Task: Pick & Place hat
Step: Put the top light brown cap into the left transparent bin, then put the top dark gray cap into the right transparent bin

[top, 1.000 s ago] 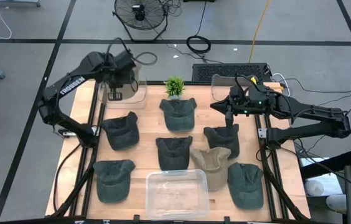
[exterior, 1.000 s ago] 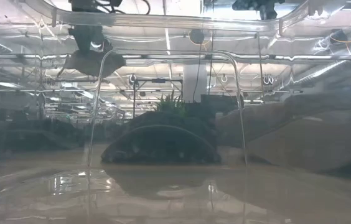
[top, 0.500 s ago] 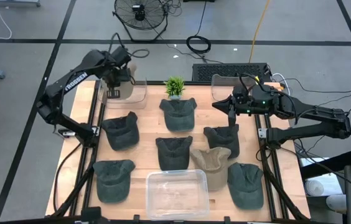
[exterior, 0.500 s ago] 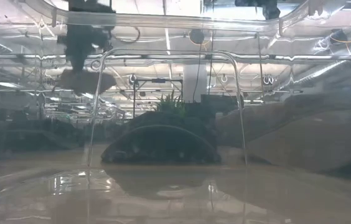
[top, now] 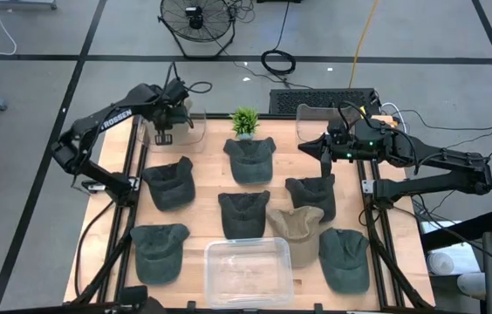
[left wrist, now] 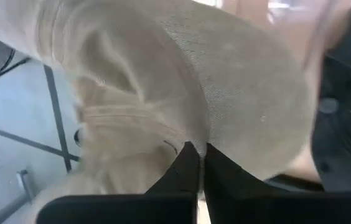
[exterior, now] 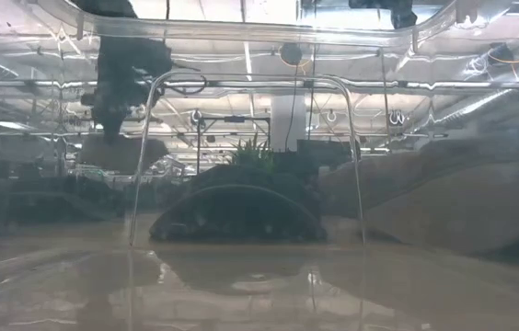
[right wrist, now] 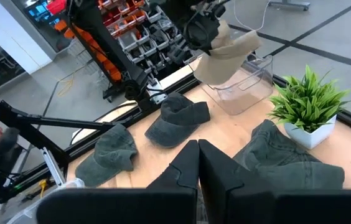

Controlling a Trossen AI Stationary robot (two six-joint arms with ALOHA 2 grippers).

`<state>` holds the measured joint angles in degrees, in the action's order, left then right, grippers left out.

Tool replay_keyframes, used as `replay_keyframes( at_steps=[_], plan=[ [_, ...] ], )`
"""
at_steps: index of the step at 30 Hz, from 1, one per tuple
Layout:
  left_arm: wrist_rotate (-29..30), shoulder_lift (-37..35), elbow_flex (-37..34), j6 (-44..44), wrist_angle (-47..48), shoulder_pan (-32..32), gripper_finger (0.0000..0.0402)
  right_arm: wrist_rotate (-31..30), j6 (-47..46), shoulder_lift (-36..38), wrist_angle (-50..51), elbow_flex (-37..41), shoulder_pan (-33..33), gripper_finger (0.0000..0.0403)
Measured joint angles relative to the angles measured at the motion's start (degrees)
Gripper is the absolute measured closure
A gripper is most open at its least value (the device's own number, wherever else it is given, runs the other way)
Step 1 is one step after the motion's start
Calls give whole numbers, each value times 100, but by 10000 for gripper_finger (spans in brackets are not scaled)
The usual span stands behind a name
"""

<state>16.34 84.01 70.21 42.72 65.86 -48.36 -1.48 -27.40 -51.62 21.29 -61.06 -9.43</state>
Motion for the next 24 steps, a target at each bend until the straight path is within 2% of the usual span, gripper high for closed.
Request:
replay_keyframes(
  at_steps=[5,16,19,24],
  plan=[
    [194,0,-387,48,-447,19,380,0,-44,0,4,0,0,403],
    [-86,-2,-420,35,-751,22,372,-26,-44,0,42,0,0,403],
    [-81,-2,-420,69,-761,22,346,-26,-44,-2,54,0,0,403],
    [-83,-2,-420,34,-753,22,271,-24,-44,-2,54,0,0,403]
  ],
)
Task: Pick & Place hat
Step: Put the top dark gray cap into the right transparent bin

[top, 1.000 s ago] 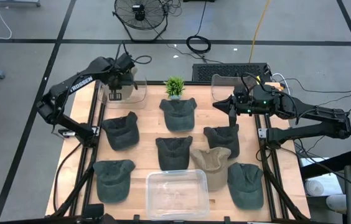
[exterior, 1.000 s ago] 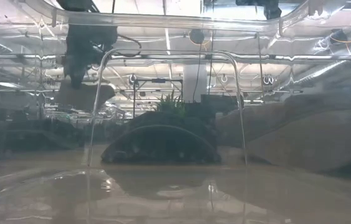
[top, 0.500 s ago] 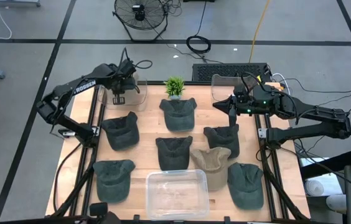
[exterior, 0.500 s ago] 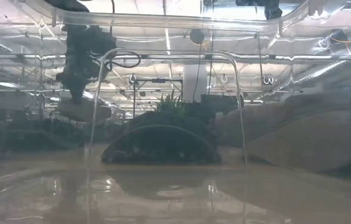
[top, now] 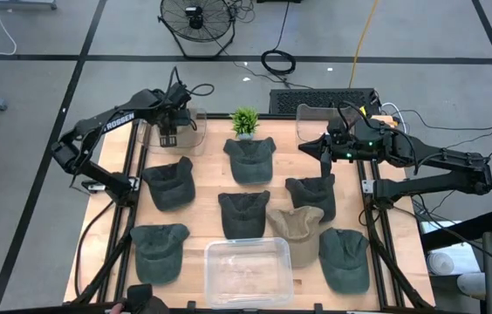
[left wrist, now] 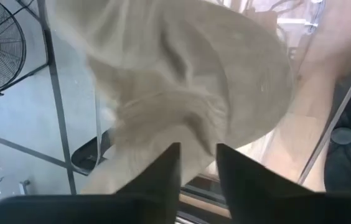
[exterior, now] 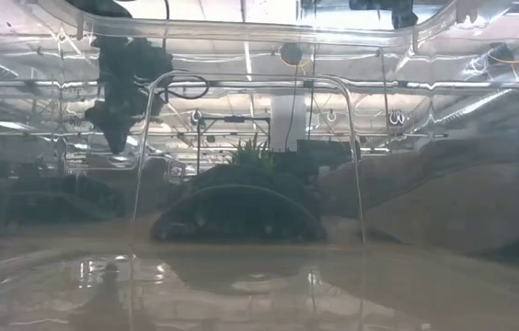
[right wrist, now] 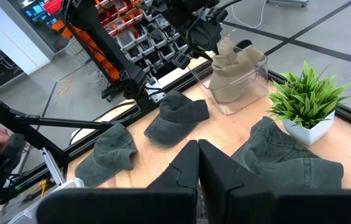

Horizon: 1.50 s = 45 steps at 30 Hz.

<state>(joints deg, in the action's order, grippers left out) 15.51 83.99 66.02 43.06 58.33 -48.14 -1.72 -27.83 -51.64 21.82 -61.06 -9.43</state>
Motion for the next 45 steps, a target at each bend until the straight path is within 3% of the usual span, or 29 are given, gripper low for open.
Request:
replay_keyframes(
  at_steps=[8,13,15,19,24,26,30,36,39,45],
  plan=[
    [245,0,0,-44,13,0,181,0,0,0,-2,0,0,403],
    [1108,0,88,-458,166,107,176,0,0,0,-2,0,0,403],
    [1074,0,312,-849,508,178,185,2,0,0,-2,0,0,403],
    [256,-6,924,-2089,1414,341,212,2,0,0,-1,0,-2,403],
    [-2674,-414,1307,-3665,1150,454,253,180,25,0,362,0,-2,403],
    [-3420,-682,1307,-3953,672,626,269,193,50,0,714,0,-2,403],
    [-3429,-1189,1307,-4392,72,1132,301,197,230,-2,1067,0,-2,403],
    [-3192,-1805,1309,-5053,-569,1798,335,479,369,-192,702,0,-93,402],
    [-3191,-2021,1307,-5311,-1086,1996,345,924,388,-497,445,-57,-191,394],
    [-3190,-2224,1307,-5729,-2025,2186,352,946,1050,-1354,390,-714,-270,365]
  ],
)
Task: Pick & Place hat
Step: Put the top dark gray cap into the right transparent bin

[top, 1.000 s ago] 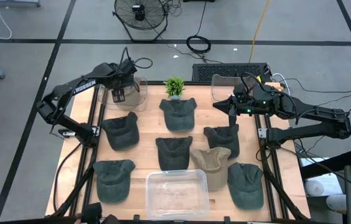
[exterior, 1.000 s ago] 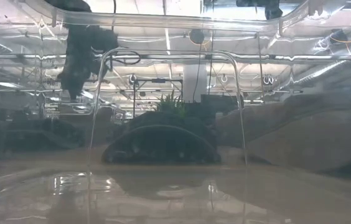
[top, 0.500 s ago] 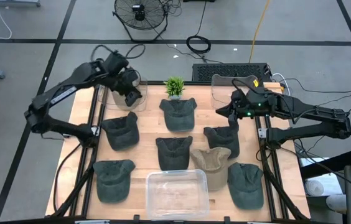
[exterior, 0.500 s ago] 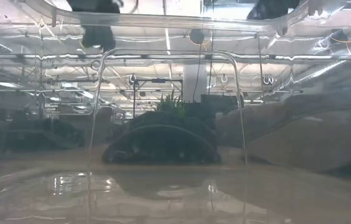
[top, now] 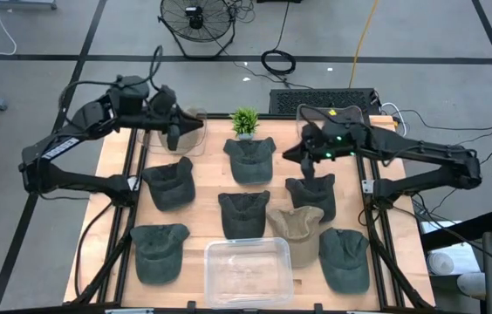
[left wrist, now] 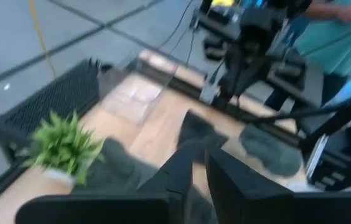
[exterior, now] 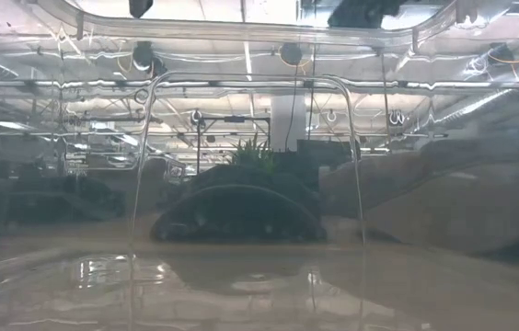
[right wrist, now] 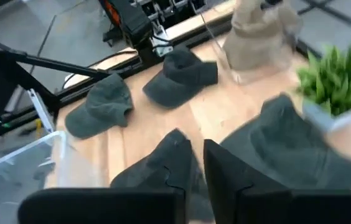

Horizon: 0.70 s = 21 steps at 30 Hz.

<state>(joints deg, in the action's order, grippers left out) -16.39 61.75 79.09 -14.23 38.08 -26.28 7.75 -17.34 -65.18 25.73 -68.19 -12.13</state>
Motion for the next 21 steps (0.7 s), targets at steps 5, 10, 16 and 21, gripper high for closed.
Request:
replay_keyframes(
  at_steps=[5,10,16,21],
  plan=[
    [9,-5,2,-97,-111,135,352,8,336,-710,-54,-503,-225,335],
    [6,-5,2,-162,-194,392,353,307,653,-1427,-150,-1007,-436,319],
    [4,-5,2,-160,-167,584,353,302,1181,-2257,-146,-1484,-445,305],
    [-1,-72,0,-159,-130,738,353,308,1210,-2605,-168,-1503,-443,289]
  ],
)
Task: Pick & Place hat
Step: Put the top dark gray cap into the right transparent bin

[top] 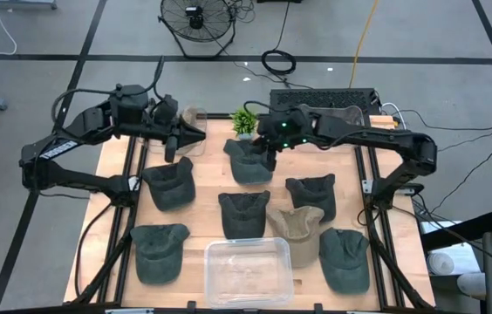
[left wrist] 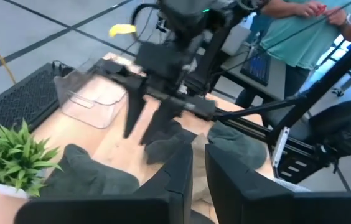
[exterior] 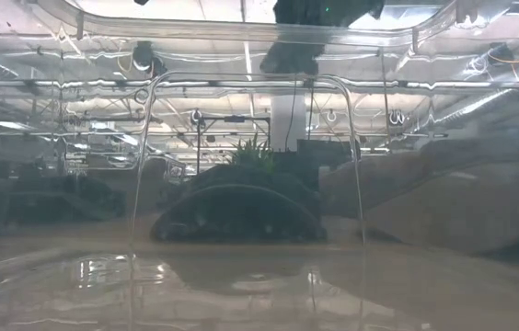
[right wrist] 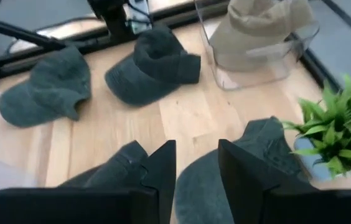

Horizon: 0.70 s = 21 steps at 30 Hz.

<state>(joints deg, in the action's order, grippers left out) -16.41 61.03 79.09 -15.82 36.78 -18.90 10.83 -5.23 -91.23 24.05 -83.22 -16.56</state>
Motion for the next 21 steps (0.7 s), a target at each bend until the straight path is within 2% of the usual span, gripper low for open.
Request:
replay_keyframes(
  at_steps=[8,13,16,21],
  plan=[
    [169,-266,0,-3,19,75,353,292,59,-583,-15,0,0,269],
    [289,-371,0,-12,87,73,353,233,241,-864,-3,0,9,268],
    [289,-412,0,-132,157,77,353,-41,499,-983,87,0,11,268],
    [295,-467,2,-270,325,75,353,-19,899,-1206,124,2,-24,262]
  ],
)
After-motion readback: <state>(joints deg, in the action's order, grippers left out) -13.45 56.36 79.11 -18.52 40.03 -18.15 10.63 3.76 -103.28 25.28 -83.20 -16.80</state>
